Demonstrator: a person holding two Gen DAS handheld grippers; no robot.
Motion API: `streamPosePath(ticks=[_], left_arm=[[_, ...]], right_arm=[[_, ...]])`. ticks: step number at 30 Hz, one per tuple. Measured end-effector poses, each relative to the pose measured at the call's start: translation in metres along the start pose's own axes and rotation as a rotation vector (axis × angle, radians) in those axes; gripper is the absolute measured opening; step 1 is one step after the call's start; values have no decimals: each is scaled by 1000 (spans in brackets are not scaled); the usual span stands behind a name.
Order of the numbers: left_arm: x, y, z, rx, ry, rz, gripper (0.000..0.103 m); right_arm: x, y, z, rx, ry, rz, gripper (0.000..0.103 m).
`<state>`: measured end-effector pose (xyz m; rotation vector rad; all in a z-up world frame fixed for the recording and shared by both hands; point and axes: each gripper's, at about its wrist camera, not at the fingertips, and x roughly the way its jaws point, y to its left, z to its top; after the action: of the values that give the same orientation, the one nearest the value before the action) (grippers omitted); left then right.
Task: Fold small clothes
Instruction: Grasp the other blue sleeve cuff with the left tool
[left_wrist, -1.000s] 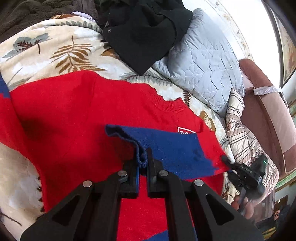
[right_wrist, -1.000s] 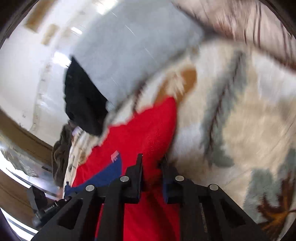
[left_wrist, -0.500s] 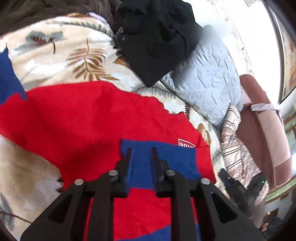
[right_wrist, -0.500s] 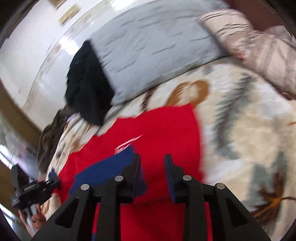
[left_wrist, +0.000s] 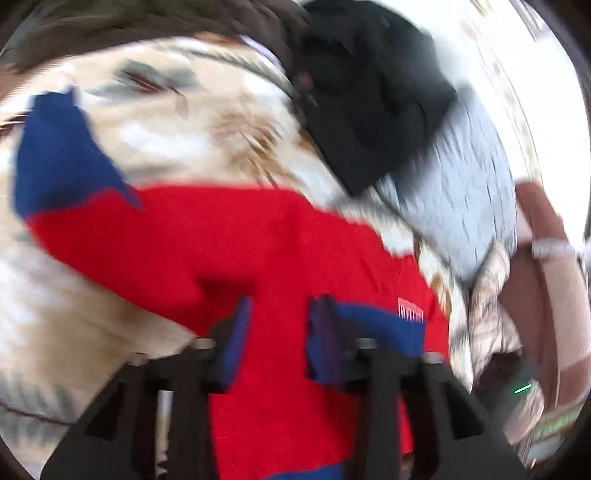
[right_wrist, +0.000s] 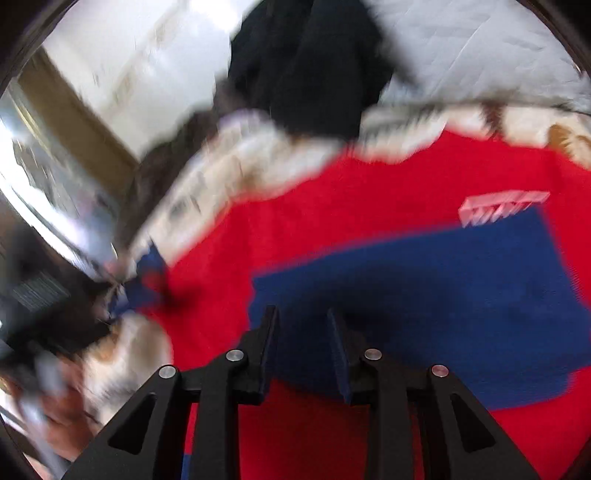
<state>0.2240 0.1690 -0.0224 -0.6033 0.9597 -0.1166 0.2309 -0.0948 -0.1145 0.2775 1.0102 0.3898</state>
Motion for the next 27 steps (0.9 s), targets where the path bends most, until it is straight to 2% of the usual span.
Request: streamPosePath(ticks=[2,6,7,11,14,16,18,20,21,22,24,26,27], left_arm=[[-21,28,16,-61,-50,13,52],[-46,93,54,-151,-102,132,54],[-50,117,67,-192,-101,177,54],[-48,174,96,-321,-70,215,54],[-34,193,111,-376,-61,216,54],[-23,197,119,-407,-47,183,54],[-13,186,129,-401,-28,154,54],[0,167,139,-356,-4,166,56],[7,157,145,-321,15,192,64],[16,145,151,-272,45,249,66],[33,130,160,-189,94,393,66],[56,120,164,-102,171,581,66],[64,118,164,-71,196,649,63]], right_arm=[[3,9,-13,-84,-68,-45,32],[3,9,-14,-85,-67,-42,34],[1,7,-14,-80,-69,-37,34],[1,6,-13,-77,-77,-24,35],[0,7,-14,-70,-81,-6,37],[-1,6,-14,-59,-83,10,37],[-1,3,-13,-47,-86,28,37],[-1,0,-13,-34,-88,46,37],[-2,-1,-13,-30,-89,52,37],[-2,-2,-13,-24,-90,61,37],[-2,-4,-14,-15,-92,74,37],[-3,-7,-14,-5,-94,89,37],[-3,-8,-14,0,-95,97,37]])
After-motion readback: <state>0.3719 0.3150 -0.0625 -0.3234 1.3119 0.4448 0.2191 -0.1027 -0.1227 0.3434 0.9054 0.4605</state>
